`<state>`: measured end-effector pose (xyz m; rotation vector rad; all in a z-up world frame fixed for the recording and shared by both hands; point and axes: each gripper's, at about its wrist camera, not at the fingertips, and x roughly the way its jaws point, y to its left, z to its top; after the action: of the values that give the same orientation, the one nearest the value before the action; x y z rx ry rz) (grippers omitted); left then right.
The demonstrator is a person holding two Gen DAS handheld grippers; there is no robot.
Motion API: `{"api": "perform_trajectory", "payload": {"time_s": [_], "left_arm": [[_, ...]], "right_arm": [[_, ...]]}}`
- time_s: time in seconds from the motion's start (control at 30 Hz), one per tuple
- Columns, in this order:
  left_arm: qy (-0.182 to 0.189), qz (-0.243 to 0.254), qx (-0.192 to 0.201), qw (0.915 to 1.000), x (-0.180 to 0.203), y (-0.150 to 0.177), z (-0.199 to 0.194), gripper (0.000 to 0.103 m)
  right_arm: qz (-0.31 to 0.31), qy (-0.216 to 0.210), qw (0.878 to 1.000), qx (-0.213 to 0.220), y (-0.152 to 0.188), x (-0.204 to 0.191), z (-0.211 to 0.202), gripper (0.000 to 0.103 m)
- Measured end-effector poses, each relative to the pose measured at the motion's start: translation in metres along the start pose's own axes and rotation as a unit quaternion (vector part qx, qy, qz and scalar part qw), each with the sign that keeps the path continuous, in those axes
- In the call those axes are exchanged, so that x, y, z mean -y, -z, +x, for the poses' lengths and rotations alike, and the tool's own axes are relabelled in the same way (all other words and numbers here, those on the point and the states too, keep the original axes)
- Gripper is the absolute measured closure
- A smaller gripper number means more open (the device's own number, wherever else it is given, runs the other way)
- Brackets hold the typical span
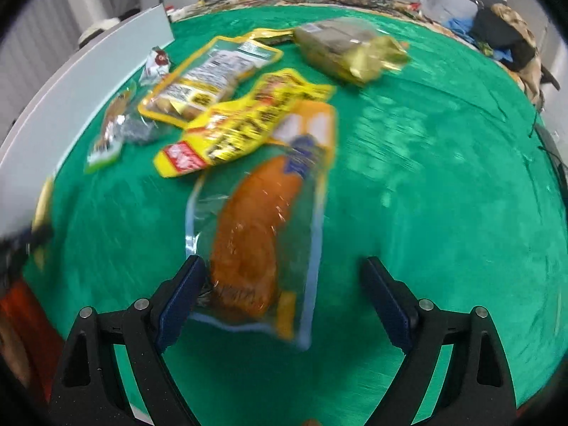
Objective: Organize snacks
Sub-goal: 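Grasp the orange sausage pack with the right tool while the left tool holds the stick pack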
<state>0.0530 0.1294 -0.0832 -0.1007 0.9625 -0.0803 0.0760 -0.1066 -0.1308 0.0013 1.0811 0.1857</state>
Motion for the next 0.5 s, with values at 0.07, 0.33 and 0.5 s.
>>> {"api": "perform_trajectory", "payload": {"time_s": [0.07,0.33,0.5], "left_arm": [[0.001,0.0,-0.003,1.0,0.001,0.0,0.002,0.082],[0.003,-0.017,-0.004,0.9998,-0.009,0.001,0.002,0.082],[0.008,-0.011,-0.003,0.9999,-0.006,0.001,0.004,0.082]], "right_arm": [[0.005,-0.009,1.0,-0.01,-0.002,0.013,-0.001,0.011],[0.106,-0.051,0.993,-0.027,-0.014,0.059,-0.026,0.011],[0.154,-0.049,0.986,-0.044,-0.034,0.077,-0.038,0.011]]}}
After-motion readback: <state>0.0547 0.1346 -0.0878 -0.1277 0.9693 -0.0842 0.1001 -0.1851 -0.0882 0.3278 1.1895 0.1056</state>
